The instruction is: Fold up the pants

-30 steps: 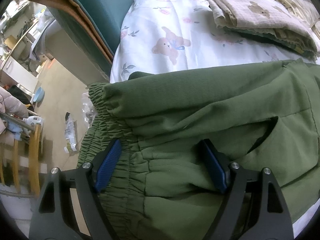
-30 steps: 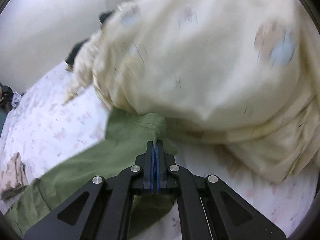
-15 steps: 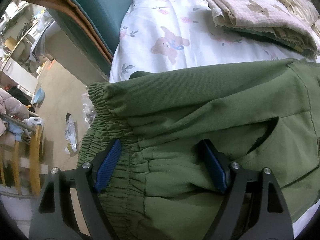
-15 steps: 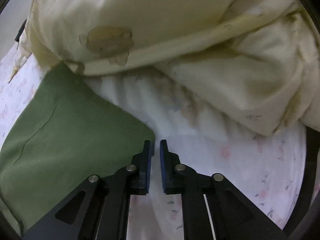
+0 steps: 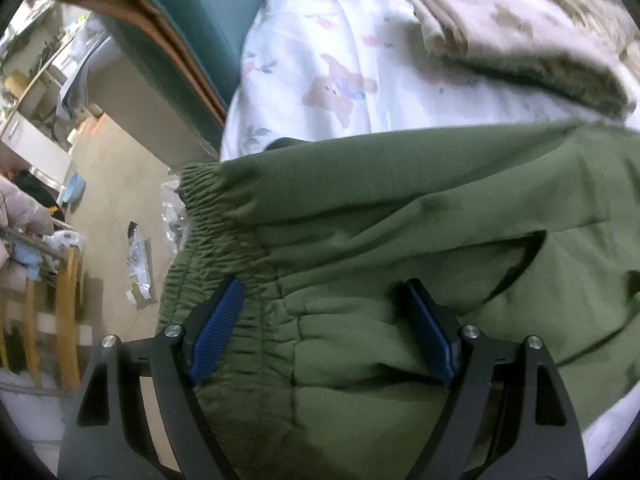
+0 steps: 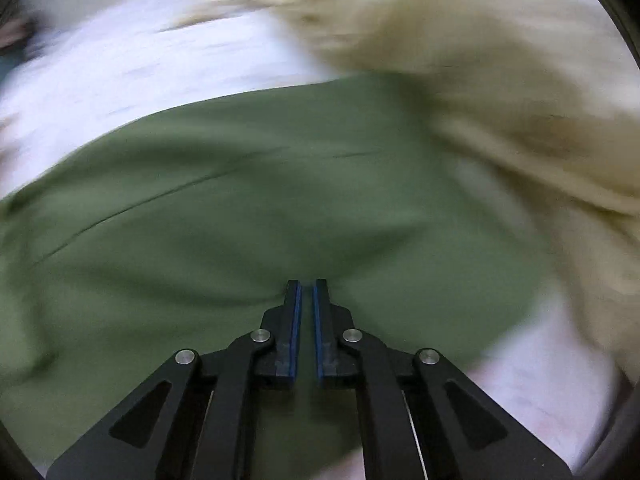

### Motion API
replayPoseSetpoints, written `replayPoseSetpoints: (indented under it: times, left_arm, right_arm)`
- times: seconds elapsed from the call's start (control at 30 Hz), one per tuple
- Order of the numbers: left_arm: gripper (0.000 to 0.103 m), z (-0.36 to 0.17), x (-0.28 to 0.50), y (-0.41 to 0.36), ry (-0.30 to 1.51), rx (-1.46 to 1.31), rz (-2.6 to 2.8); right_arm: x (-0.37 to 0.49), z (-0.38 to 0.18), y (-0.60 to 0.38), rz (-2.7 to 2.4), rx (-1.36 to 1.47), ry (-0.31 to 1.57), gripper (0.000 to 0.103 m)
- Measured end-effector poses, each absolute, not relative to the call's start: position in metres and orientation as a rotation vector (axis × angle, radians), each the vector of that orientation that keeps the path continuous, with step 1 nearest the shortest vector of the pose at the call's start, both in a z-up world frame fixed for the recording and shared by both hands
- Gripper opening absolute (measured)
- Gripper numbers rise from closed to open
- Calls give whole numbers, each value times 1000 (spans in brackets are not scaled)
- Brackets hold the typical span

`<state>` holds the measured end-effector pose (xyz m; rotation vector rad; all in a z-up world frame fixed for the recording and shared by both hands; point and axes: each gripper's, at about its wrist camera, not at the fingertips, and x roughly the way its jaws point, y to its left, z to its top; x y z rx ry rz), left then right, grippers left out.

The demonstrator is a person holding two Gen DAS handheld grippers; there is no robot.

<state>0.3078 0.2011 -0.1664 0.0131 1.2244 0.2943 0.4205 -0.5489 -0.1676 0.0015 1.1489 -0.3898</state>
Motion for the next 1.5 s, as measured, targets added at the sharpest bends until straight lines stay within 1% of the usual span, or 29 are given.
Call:
replayPoseSetpoints:
  times: [0.03, 0.07, 0.13, 0.23, 0.27, 0.3, 0.33, 0.37, 0.4, 0.47, 0.53, 0.63, 0.77, 0.87, 1.07, 1.13, 1.17, 1.2, 1.23, 1.33, 1.37, 1.47, 1.5]
  left_arm:
    - [79, -156, 304, 204, 1217, -42, 290]
    - [79, -146, 301, 208, 1204, -104, 275]
    - [79, -121, 291, 215, 1154, -228, 260]
    - [79, -87, 275, 220, 1071, -318, 255]
    - [79, -71, 266, 222, 1029, -348, 254]
    - [82, -61, 256, 223, 993, -382, 257]
    - [87, -51, 242, 226, 955, -432, 264]
    - [88, -44, 232, 225, 929, -477, 270]
    - [88, -42, 220, 227, 910, -524, 268]
    - [88, -45, 193, 222, 876, -636, 250]
    - [88, -59, 169, 215, 857, -746, 249]
    - [88, -106, 130, 195, 845, -942, 263]
    - [87, -160, 112, 176, 854, -1022, 302]
    - [86, -181, 117, 180, 841, -1001, 323]
    - [86, -181, 136, 207, 739, -997, 349]
    - [80, -180, 149, 218, 716, -969, 368]
    - [79, -181, 157, 226, 710, -960, 375]
    - [74, -183, 162, 233, 710, -962, 379]
    - [65, -184, 168, 240, 710, -968, 383]
    - [53, -189, 182, 264, 706, -999, 392]
    - [51, -191, 187, 269, 719, -1005, 390]
    - [35, -187, 194, 274, 724, -972, 400]
    - [20, -183, 197, 273, 730, -946, 388]
  right_arm:
    - [419, -163, -554, -414, 42, 1142, 10]
    - [414, -153, -560, -387, 149, 1117, 13]
    - [408, -135, -552, -295, 265, 1070, 13]
    - [389, -98, -514, -169, 289, 979, 13]
    - [383, -88, -501, -115, 319, 956, 18]
    - [380, -81, -484, -57, 361, 940, 25]
    - [369, -73, -467, 6, 424, 930, 51]
    - [357, -68, -448, 49, 478, 910, 69]
    - [342, -62, -435, 86, 513, 893, 70]
    - [309, -56, -404, 140, 550, 902, 70]
    - [286, -53, -381, 223, 602, 915, 70]
    - [246, -58, -358, 278, 628, 959, 70]
    - [225, -76, -358, 273, 698, 1012, 70]
    - [226, -93, -367, 219, 735, 1047, 71]
    - [230, -113, -386, 157, 800, 1069, 71]
    - [234, -119, -387, 152, 814, 1079, 71]
    - [236, -120, -387, 147, 807, 1082, 71]
    - [236, -120, -389, 144, 804, 1082, 71]
    - [236, -121, -389, 144, 805, 1083, 71]
    - [236, -122, -393, 140, 823, 1081, 71]
    - [236, -122, -394, 138, 828, 1081, 71]
    - [238, -124, -396, 130, 822, 1084, 71]
    - [238, -125, -396, 126, 822, 1085, 71]
